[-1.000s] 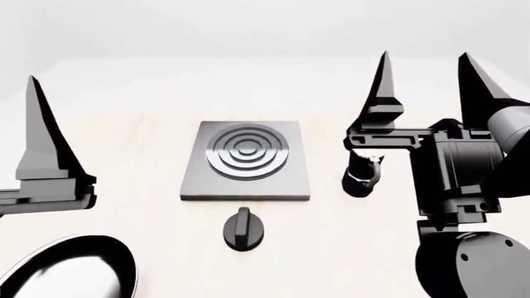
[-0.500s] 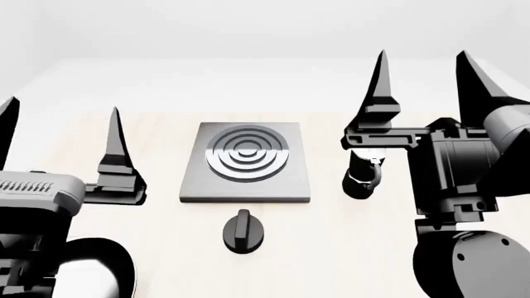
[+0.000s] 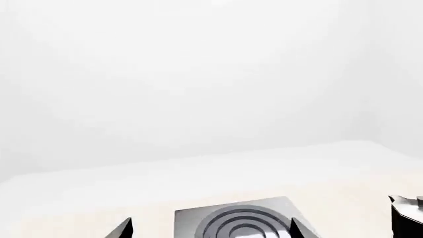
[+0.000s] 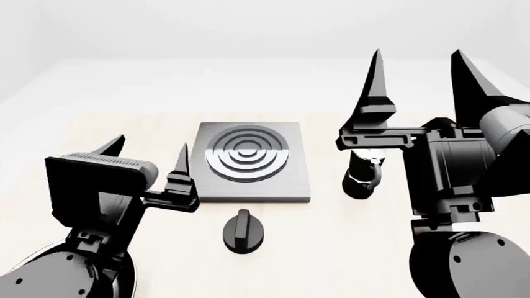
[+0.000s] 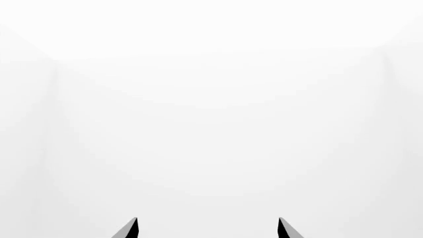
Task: Turn on the stove and put the moka pot on it.
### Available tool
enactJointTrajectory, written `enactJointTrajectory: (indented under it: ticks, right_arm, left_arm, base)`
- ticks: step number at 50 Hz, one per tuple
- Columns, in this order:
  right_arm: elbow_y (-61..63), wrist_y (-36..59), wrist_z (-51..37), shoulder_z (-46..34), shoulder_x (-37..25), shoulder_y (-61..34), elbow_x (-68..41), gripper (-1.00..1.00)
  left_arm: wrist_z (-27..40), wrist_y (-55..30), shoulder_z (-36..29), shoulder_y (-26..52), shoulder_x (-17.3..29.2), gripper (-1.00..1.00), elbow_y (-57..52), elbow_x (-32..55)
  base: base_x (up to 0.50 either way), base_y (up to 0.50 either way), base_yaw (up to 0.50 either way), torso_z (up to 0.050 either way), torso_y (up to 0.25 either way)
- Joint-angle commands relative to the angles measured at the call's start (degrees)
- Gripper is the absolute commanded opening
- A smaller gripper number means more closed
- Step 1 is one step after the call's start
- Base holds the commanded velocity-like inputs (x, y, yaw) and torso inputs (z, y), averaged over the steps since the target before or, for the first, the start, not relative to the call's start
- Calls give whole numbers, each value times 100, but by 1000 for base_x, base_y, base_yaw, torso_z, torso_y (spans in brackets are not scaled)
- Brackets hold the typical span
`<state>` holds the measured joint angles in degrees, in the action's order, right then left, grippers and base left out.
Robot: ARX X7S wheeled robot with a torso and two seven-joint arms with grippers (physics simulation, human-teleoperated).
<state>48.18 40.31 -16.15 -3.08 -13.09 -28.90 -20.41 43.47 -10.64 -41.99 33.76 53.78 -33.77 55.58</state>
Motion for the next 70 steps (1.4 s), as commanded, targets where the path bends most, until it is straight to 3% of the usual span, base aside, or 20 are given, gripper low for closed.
enactJointTrajectory:
  ticks: [1,31,50,70]
  right_arm:
    - [39,104,-64,-36,-15,-86,-74,100]
    - [-30,-237,-82,-149,-97,67,-58,100]
    - [109,-153,-173,-124,-145,13,-189,100]
    - [97,-113,-238,-150,-193,-54,-279,100]
  left_arm:
    - [-423,-167,-271,39,-482,100,540,280]
    - [-1452,-28,-995,-513,-1628,100,2093,217]
    - [-1885,212,-1150,-812,-2029,100,2830,169]
    - [-2022,290,-1146,-871,-2106,100,2959,205]
  base:
    - [0,0,0,0,0]
    - [0,0,0,0,0]
    - [0,0,0,0,0]
    - [0,0,0,0,0]
